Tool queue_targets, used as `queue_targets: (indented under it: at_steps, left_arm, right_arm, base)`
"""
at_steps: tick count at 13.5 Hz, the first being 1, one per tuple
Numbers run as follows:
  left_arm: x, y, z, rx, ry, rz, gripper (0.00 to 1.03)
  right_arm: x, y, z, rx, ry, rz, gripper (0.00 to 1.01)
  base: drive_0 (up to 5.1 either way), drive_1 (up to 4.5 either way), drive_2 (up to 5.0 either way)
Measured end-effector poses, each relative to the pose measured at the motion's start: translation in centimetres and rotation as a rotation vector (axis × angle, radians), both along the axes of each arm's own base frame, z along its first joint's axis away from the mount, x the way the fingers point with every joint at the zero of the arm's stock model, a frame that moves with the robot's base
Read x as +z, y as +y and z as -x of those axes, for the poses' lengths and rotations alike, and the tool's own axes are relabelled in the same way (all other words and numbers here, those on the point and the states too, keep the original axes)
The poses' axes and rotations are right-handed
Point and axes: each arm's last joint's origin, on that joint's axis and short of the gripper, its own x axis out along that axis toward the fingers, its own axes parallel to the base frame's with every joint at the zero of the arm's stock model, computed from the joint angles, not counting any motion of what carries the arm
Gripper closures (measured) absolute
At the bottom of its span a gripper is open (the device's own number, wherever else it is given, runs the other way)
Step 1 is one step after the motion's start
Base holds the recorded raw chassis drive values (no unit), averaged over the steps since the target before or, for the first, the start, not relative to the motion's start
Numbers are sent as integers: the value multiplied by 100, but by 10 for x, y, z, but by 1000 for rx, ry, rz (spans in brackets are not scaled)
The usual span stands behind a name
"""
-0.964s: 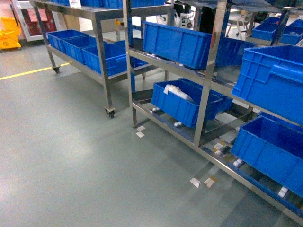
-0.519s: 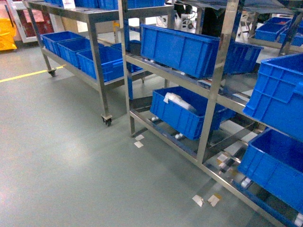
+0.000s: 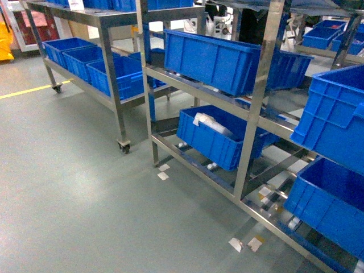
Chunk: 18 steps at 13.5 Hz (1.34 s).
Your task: Pick red block from blue box to shelf
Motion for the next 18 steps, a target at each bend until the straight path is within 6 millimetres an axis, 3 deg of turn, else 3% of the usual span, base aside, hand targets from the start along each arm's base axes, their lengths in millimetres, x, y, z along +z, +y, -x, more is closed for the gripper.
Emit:
queue_targets:
  at_steps: [18]
  left_arm:
    - [0,0,0,1,0,0,5]
  right_arm:
    - [0,0,0,0,0,0,73]
  base:
    - [-157,-157,-157]
